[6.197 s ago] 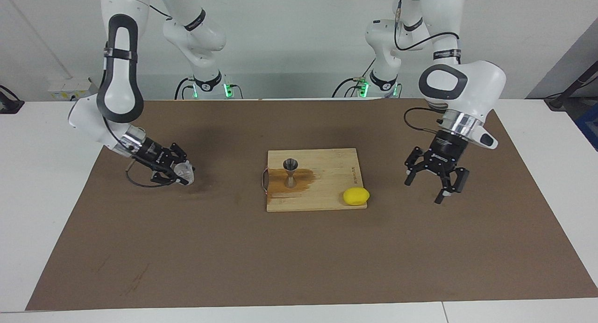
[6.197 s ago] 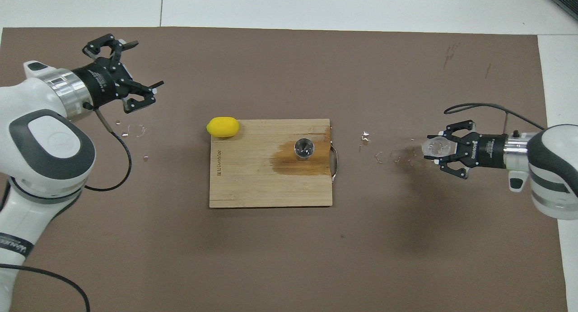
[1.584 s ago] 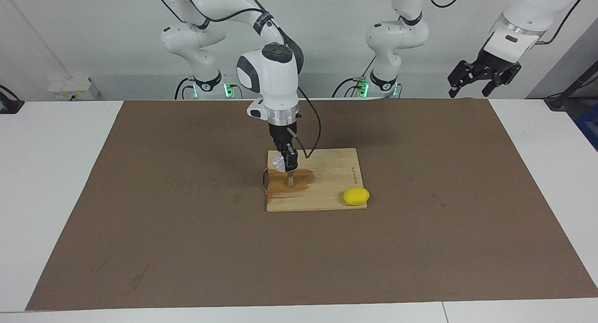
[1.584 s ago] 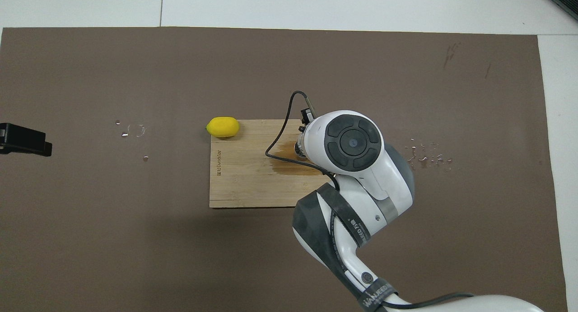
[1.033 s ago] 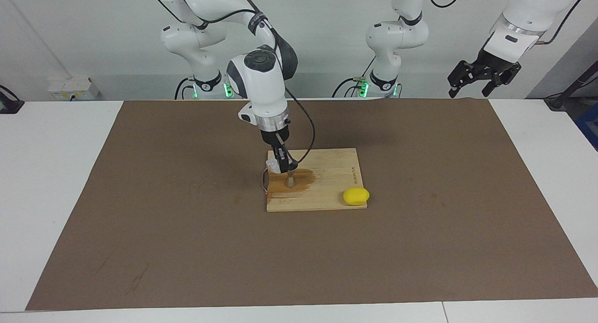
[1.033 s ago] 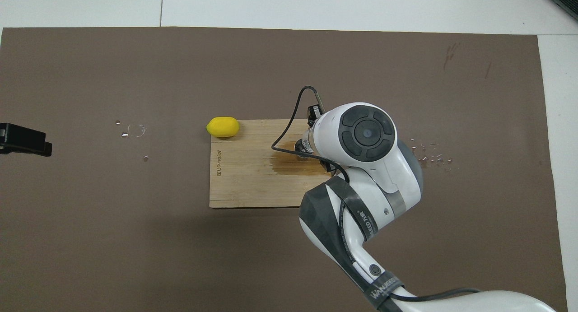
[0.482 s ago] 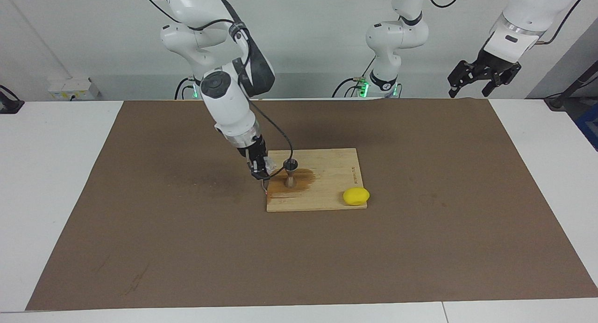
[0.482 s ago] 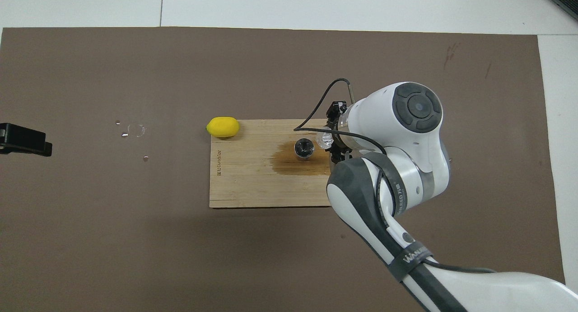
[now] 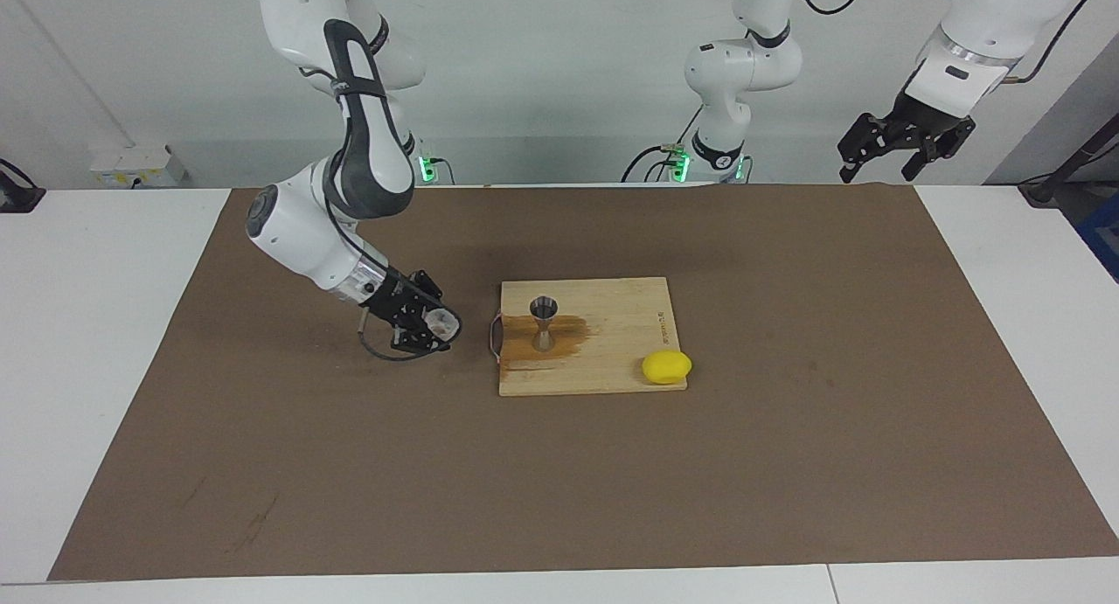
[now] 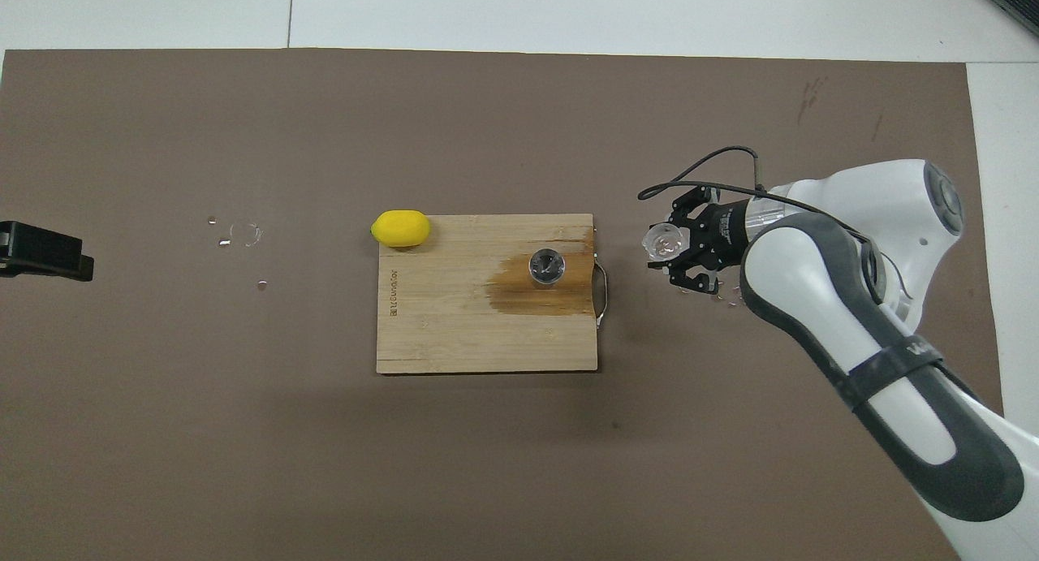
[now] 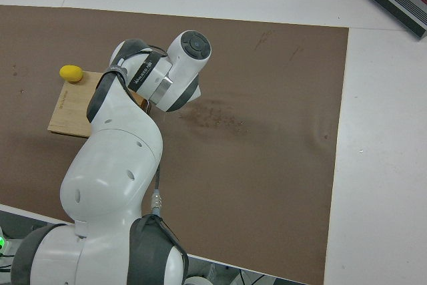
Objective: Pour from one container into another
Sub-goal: 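Turn the glass cup upright and carry it back with the right gripper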
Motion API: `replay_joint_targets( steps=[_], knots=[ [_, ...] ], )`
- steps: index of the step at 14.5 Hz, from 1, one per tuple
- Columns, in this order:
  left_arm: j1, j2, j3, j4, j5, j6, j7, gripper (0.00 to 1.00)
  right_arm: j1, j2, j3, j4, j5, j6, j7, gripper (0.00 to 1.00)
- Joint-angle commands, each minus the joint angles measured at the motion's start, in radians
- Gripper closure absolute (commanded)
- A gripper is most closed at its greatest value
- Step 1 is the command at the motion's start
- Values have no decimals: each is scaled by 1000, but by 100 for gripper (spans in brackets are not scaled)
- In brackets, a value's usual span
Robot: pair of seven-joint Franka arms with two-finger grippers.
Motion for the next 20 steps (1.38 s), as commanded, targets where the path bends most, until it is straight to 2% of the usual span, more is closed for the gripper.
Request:
replay_joint_targets(
  steps=[1, 7, 12, 16, 18, 20],
  knots=[
    [4, -14, -1, -17, -11, 0, -10, 0, -54, -42, 15, -73, 84, -1, -118, 100],
    [4, -14, -1, -17, -11, 0, -10, 0, -225, -31, 15, -77, 96, -156, -283, 100],
    [4, -14, -1, -17, -11, 0, -10, 0, -357, 21, 13, -51, 95, -268, -437, 100],
    [4, -14, -1, -17, -11, 0, -10, 0, -479, 126, 12, 52, 40, -397, -543, 100],
    [4, -14, -1, -17, -11, 0, -10, 0, -510, 139, 12, 80, 0, -419, -551, 100],
    [4, -14, -1, -18, -11, 0, -10, 0, -554, 203, 12, 171, -23, -495, -596, 100]
  ],
)
